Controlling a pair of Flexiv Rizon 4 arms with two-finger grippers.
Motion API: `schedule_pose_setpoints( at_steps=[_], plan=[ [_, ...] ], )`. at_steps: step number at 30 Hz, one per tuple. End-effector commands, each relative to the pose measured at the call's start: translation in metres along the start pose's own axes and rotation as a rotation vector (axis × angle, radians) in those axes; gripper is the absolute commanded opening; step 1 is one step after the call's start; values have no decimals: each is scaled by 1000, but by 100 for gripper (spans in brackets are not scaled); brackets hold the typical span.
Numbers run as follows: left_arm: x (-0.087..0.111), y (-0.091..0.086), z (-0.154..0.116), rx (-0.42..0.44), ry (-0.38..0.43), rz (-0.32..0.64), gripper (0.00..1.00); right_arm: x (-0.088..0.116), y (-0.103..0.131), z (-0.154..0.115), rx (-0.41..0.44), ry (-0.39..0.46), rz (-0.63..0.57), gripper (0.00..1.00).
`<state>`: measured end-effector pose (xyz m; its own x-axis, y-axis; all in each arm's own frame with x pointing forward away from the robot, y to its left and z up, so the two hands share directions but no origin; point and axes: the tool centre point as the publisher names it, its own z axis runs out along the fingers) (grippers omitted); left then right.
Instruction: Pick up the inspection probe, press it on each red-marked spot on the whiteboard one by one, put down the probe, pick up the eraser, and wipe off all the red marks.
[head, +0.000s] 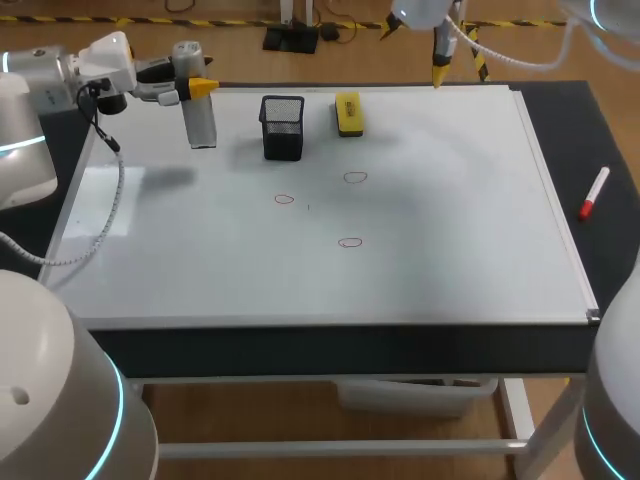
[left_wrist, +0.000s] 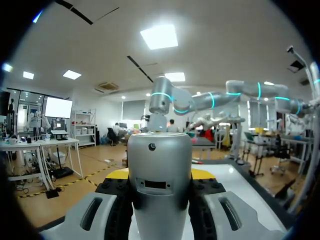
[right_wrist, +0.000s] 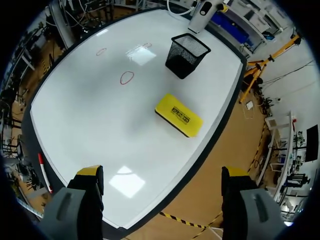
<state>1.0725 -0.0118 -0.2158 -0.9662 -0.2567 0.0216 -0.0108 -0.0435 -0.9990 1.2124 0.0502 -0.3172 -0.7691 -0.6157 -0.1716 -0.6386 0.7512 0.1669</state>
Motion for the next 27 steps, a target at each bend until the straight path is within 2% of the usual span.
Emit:
schedule_pose_setpoints(
  at_steps=[1,4,7,10,12,17,21,27],
  plan=[
    [1,0,1,1,-3,3,0,-3,0,-3,2,129,-1,100],
    [1,0,1,1,-3,3,0,-3,0,-3,2,129,-1,100],
    [1,0,1,1,-3,3,0,-16,4,5,18,235,-95,100],
    [1,0,1,1,-3,3,0,-24,10,14,22,302,-184,100],
    [1,0,1,1,-3,3,0,-26,17,20,20,314,-251,100],
    [1,0,1,1,-3,3,0,-30,26,41,32,411,-373,100],
    [1,0,1,1,-3,3,0,-32,36,51,48,450,-460,100],
    [1,0,1,1,-3,3,0,-30,49,64,48,437,-601,100]
  ],
)
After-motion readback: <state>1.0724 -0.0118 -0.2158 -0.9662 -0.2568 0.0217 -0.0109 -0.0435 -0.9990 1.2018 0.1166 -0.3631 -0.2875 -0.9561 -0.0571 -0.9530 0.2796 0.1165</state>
